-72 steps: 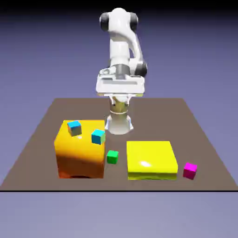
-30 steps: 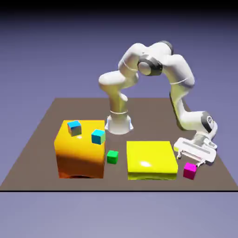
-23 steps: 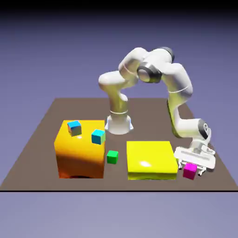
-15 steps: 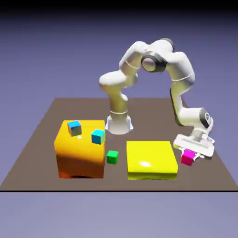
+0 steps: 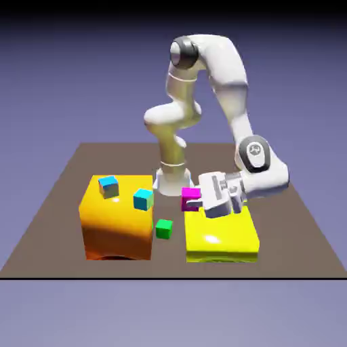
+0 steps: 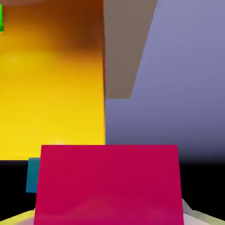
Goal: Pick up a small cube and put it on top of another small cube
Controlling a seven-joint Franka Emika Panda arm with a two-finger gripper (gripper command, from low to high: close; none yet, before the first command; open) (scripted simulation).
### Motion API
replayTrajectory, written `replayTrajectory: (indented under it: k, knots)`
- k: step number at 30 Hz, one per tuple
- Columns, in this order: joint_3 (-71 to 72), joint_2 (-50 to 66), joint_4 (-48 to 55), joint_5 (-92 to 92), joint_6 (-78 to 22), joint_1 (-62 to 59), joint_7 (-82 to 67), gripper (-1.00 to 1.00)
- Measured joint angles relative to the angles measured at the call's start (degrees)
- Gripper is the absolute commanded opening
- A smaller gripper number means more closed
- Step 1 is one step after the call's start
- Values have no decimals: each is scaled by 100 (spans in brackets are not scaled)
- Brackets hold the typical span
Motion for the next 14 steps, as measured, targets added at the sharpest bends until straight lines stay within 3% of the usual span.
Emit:
replayTrajectory:
  k: [8, 10, 11, 14]
  knots:
    - [-273, -673, -237, 149, -323, -1246, -139, -100]
    - [-439, -697, -651, -65, 127, -1461, 30, -100]
    - [-520, -709, -853, -169, 346, -1553, 112, 100]
    - [-437, -696, -647, -71, 126, -1420, 27, 100]
